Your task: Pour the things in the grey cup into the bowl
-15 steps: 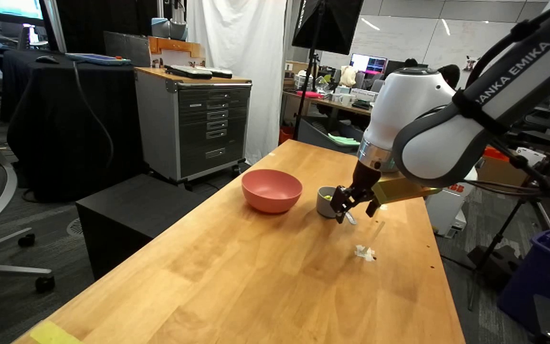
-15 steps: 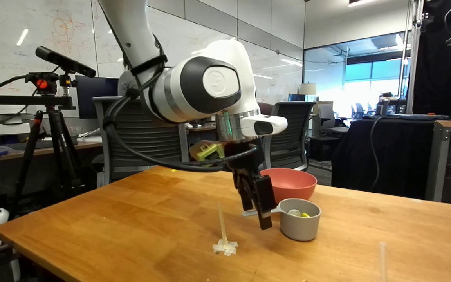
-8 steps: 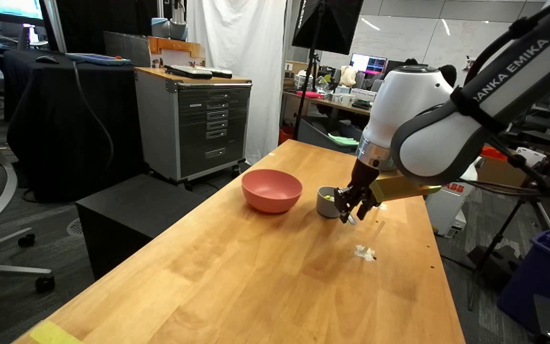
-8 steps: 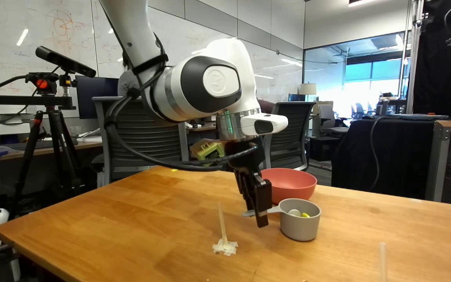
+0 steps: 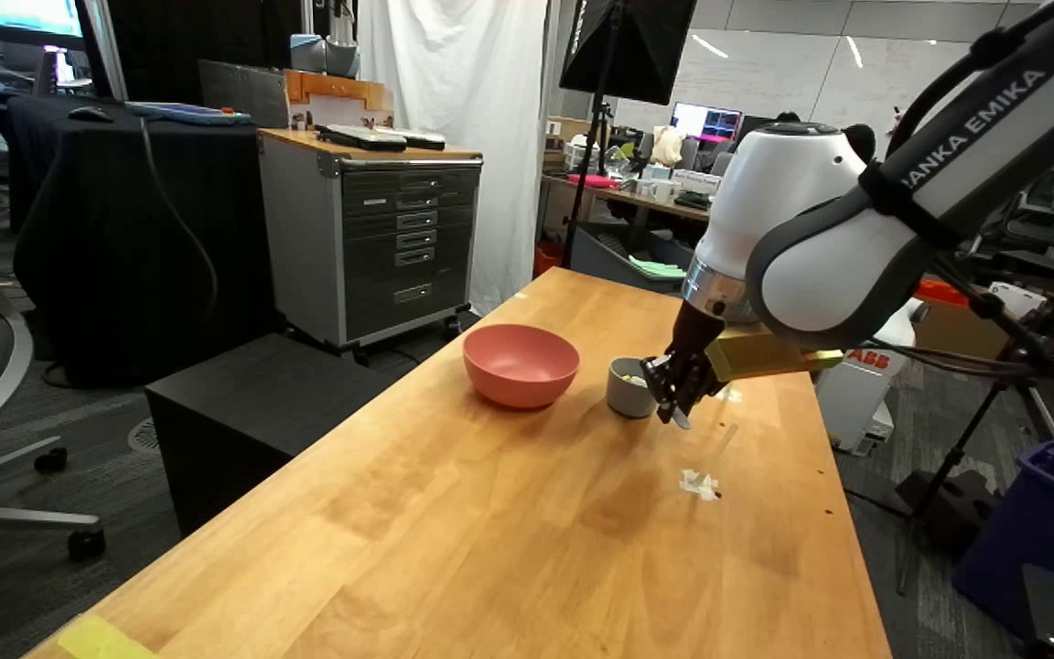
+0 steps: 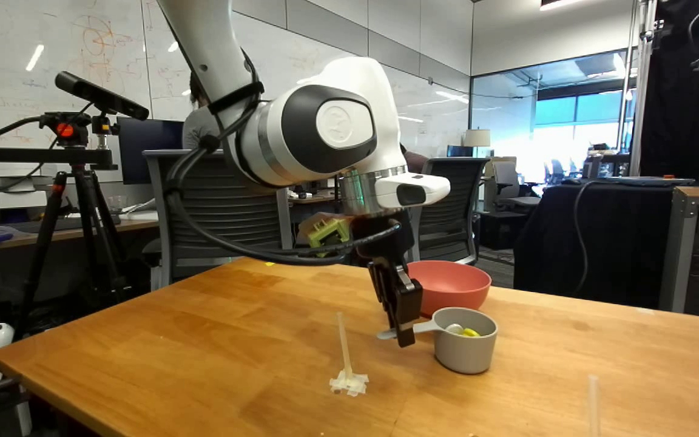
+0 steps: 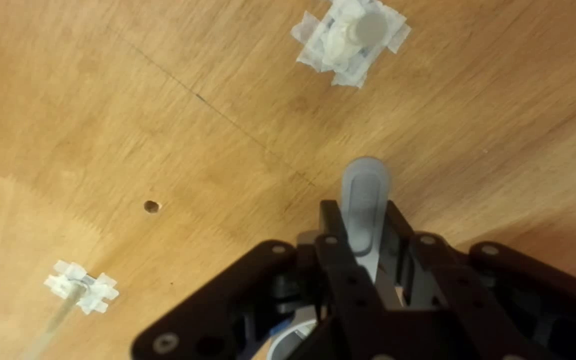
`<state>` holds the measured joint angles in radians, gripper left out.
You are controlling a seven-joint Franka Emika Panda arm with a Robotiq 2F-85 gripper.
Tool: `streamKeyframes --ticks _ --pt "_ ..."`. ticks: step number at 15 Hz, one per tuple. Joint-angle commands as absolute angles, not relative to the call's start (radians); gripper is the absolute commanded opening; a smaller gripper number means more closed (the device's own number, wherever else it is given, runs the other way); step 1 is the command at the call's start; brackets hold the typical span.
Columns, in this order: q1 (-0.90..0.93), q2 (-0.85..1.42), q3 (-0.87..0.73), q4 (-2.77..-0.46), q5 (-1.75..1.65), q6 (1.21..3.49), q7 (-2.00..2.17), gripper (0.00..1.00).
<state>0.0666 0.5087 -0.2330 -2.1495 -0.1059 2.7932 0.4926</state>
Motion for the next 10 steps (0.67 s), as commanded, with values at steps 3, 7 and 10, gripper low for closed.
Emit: streamKeyframes --ticks 3,7,10 --pt "0.091 0.508 -0.266 -2.131 -0.087 2.796 0.499 0.09" --pt "0.096 0.488 -0.289 -2.133 -0.095 2.797 0.508 0.07" --pt "0.110 0.478 -0.322 -2.125 -0.111 2.788 0.526 0.06"
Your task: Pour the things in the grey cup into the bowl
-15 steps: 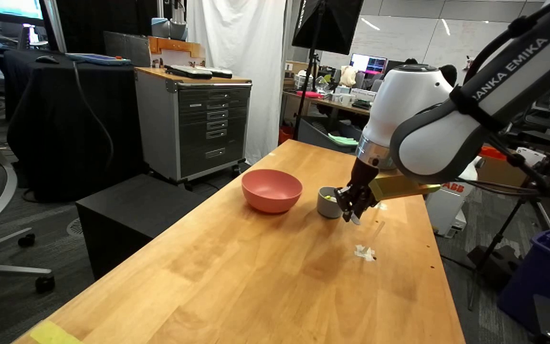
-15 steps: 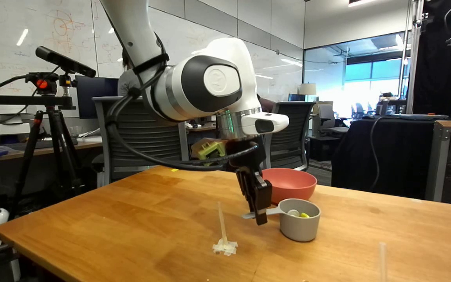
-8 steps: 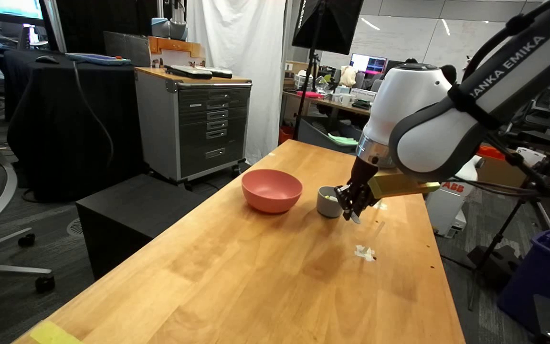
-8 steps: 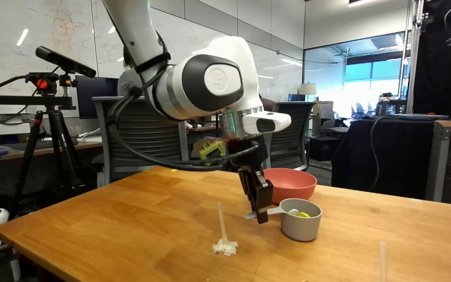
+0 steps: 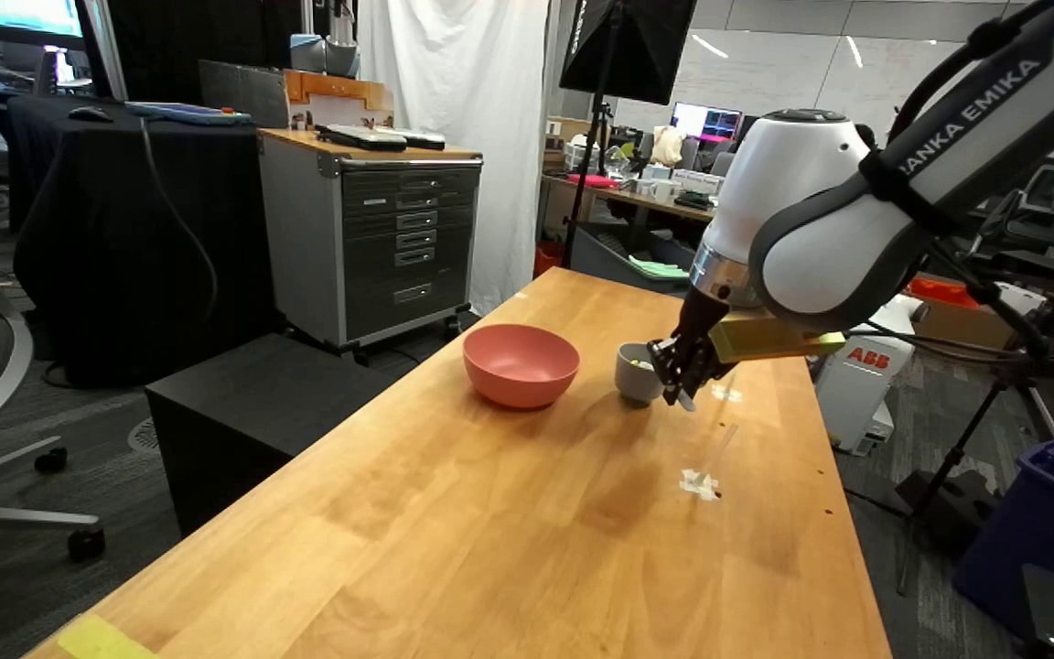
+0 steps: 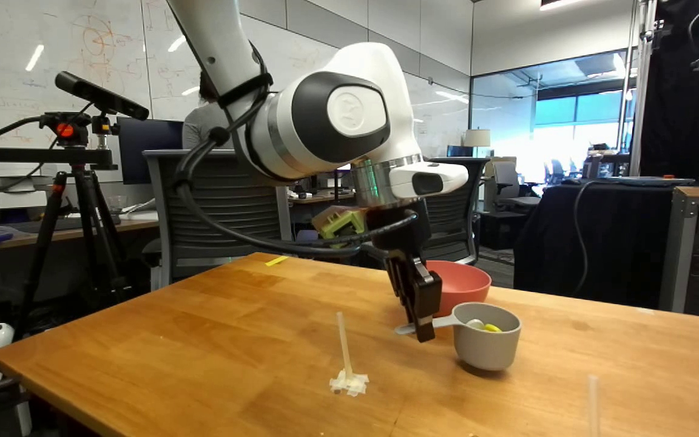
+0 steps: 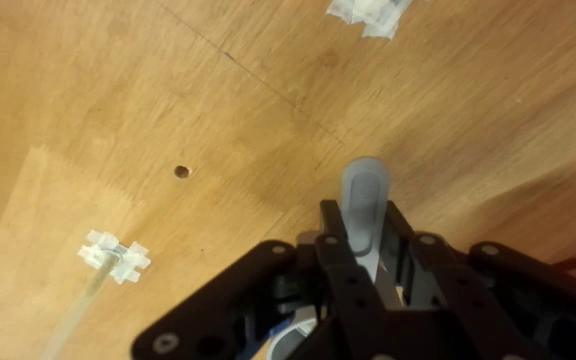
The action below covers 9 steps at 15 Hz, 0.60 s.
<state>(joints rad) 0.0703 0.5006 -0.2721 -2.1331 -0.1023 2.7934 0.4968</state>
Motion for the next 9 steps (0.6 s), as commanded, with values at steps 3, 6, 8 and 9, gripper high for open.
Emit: streamKeyframes --ticks 3,6,8,9 --pt "0.132 0.462 -0.364 -2.121 -0.135 2.778 0.542 0.06" --pt "0.174 0.437 -0.416 -2.118 -0.176 2.761 0.571 0.06" --pt "0.206 0.419 -0.448 -2.113 -0.220 2.756 0.597 0.06" --pt "0.222 0.411 -0.462 -2.107 -0.245 2.746 0.614 0.06"
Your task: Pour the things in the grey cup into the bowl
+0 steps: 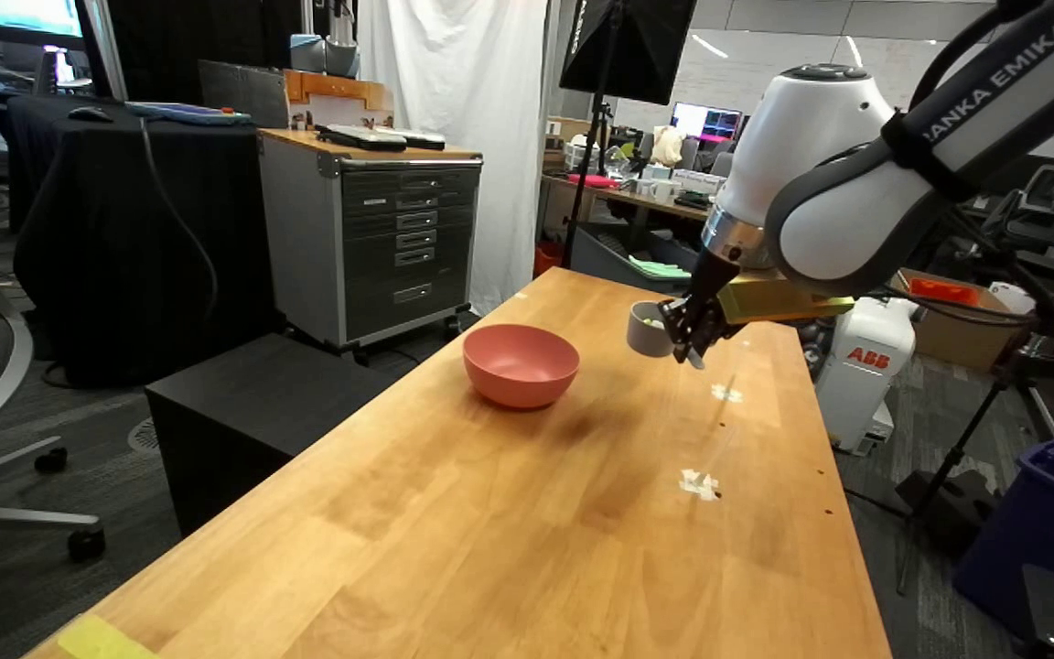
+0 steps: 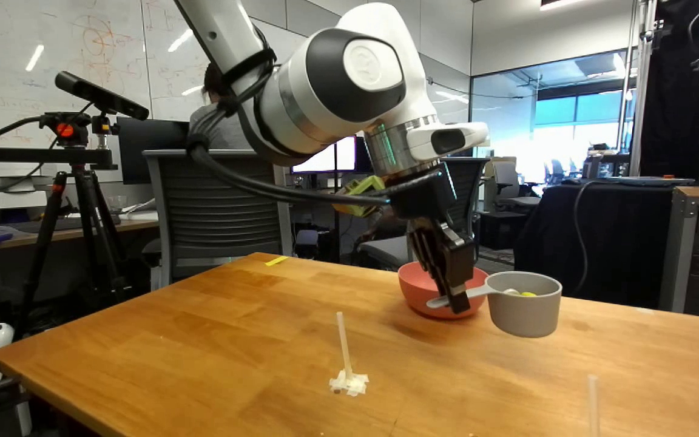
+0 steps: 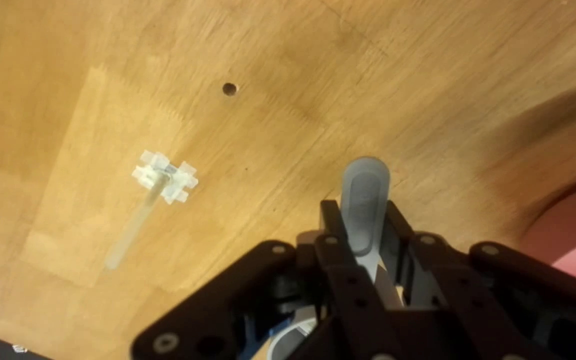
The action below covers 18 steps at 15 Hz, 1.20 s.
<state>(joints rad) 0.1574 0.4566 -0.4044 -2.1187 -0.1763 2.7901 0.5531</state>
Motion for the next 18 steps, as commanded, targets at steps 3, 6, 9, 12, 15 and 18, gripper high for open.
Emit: streamKeyframes --ticks 3,6,9,12,15,18 --pt "0.249 0.385 -0.470 -2.090 -0.317 2.704 0.654 0.06" --pt "0.251 0.377 -0.440 -2.062 -0.368 2.666 0.680 0.06" --pt "0.264 0.392 -0.428 -2.023 -0.431 2.612 0.735 0.06" --pt "0.260 0.411 -0.397 -1.972 -0.481 2.513 0.779 0.06" --pt "0.245 0.425 -0.352 -1.927 -0.508 2.421 0.802 0.06" --pt "0.236 0.439 -0.317 -1.888 -0.516 2.366 0.807 0.06"
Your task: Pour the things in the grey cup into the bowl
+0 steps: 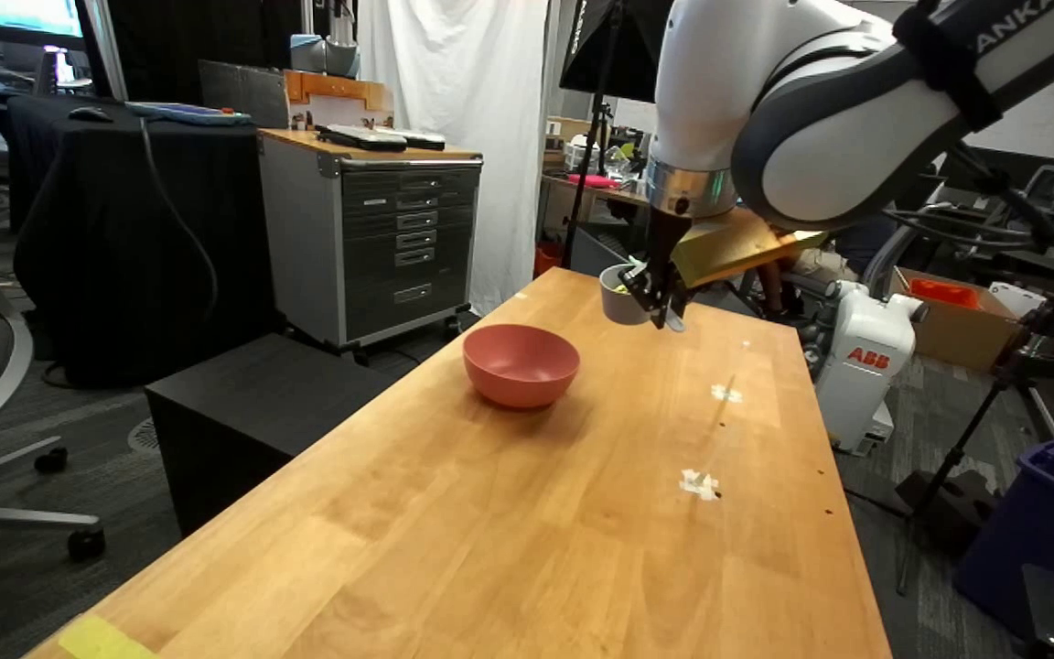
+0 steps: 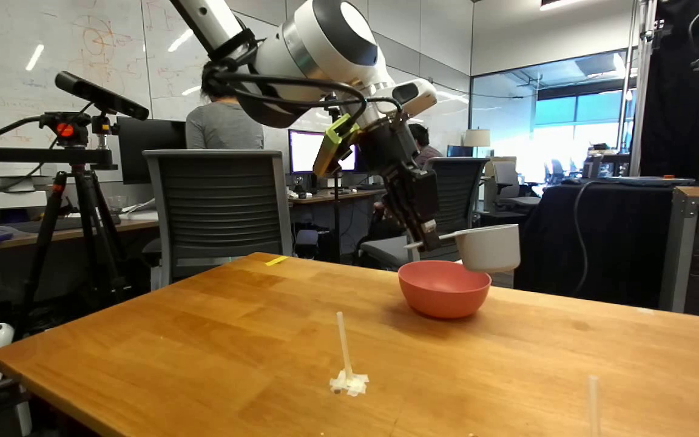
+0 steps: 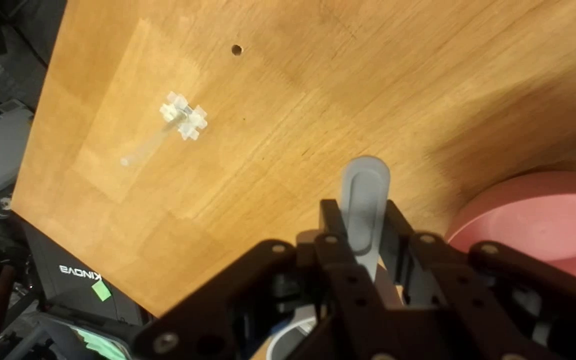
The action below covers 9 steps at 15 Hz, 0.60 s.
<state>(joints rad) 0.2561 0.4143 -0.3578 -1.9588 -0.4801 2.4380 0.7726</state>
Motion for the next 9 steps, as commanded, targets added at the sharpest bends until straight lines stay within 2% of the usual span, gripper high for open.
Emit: streamKeyframes --ticks 1,9 --pt "0.235 0.445 -0.308 -1.875 -0.523 2.350 0.811 0.06" --pt "0.233 0.513 -0.271 -1.770 -0.544 2.184 0.822 0.06"
